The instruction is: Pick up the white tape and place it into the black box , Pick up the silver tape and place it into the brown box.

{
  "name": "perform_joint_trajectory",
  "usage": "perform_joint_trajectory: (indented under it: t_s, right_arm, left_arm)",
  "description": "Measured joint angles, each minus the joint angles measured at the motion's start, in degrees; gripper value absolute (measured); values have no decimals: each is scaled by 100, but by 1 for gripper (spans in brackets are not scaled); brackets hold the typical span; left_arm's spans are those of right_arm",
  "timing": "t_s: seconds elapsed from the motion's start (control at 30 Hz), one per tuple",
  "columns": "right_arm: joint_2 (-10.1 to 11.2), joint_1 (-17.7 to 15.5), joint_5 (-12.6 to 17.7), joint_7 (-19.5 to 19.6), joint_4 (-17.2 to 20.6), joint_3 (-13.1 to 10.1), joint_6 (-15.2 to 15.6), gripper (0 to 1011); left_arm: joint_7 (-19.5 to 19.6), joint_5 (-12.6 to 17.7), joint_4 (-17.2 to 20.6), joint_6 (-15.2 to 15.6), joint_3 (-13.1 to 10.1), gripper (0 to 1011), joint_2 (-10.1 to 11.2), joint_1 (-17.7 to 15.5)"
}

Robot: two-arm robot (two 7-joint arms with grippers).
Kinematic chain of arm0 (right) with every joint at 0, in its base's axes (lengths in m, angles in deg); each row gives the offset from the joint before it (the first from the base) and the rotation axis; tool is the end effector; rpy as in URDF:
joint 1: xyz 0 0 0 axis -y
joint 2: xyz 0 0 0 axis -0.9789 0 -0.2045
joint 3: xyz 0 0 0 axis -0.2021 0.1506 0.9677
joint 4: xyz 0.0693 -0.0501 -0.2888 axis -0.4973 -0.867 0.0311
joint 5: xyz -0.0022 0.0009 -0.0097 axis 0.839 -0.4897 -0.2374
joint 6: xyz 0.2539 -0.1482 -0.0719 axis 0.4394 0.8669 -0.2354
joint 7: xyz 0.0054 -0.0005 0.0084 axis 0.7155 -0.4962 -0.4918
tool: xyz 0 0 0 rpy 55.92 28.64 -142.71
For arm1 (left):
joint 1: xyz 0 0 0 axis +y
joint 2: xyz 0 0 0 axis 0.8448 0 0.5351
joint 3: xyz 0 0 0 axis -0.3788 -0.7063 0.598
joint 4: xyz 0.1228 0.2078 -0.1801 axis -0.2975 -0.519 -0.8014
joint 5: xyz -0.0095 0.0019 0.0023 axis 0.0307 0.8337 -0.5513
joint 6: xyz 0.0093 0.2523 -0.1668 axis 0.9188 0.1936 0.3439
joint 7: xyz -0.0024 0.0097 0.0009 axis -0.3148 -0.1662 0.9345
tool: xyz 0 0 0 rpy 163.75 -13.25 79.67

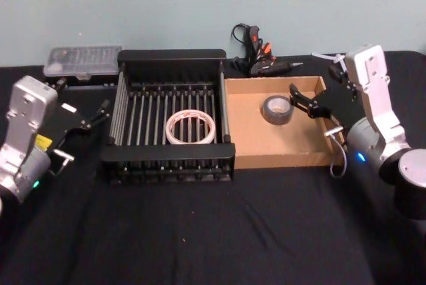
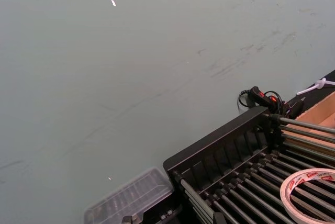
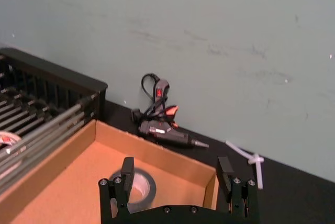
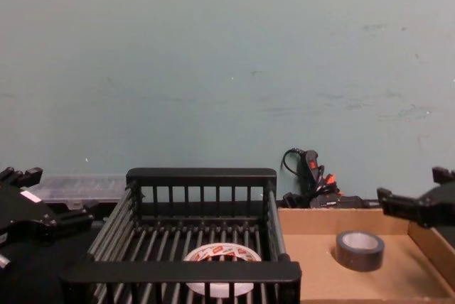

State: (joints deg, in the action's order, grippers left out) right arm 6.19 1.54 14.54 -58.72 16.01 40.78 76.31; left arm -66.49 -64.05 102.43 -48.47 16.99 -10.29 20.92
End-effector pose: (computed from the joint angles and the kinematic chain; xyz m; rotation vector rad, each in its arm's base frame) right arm 0.3862 -0.0334 -0.3006 -0.2509 -0.1342 -1.2530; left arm 0.3541 0.0906 -0.3099 0.3045 -0.2849 1.2479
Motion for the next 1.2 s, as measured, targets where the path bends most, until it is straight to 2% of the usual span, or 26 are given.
perform_joint_trajectory:
  t_s: [0.2,1.2]
  right_arm:
    - [-43,-75,-109,26,-64,-63,0,1002]
    - [-30,-66,-92,20,-57,-49,1,1002]
  left_arm:
    - [0,0,0,0,0,1001,0,0]
    - [0,0,0,0,0,1001,0,0]
